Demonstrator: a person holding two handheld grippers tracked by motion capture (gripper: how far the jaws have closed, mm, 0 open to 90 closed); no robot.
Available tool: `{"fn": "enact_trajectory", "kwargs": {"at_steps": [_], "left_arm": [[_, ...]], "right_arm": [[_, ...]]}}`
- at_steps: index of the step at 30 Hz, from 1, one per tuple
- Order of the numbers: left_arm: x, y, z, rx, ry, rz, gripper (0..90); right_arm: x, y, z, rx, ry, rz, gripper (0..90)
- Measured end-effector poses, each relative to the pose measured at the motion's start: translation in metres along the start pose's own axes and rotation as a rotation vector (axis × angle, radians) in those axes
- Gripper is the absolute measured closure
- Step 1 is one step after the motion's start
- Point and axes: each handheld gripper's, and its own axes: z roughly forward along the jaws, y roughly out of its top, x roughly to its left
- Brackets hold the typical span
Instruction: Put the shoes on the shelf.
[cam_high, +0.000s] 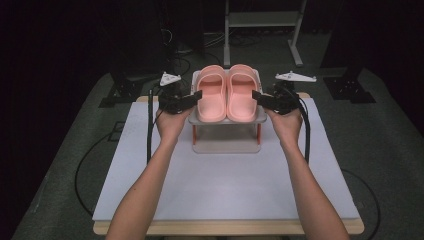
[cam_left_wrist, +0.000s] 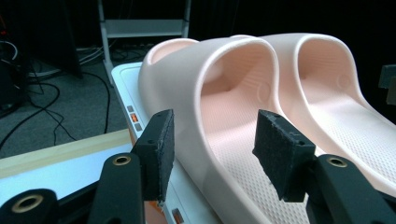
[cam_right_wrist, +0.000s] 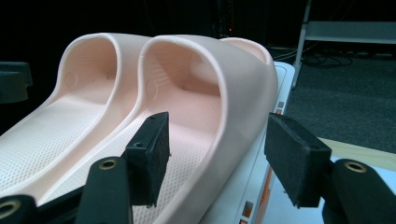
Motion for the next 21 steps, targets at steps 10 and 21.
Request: {"fn": "enact_trajectory", "kwargs": {"at_steps": [10, 21], "left_arm": [[-0.003, -0.005, -0.01, -0.013, -0.014, 0.016, 46.3], [-0.003, -0.012, -0.021, -0.019, -0.023, 0.028, 45.8]], "right_arm": [[-0.003, -0.006, -0.01, -0.004, 0.003, -0.004, 39.1], [-0.005, -0.012, -0.025, -0.019, 0.007, -0.022, 38.1]]}}
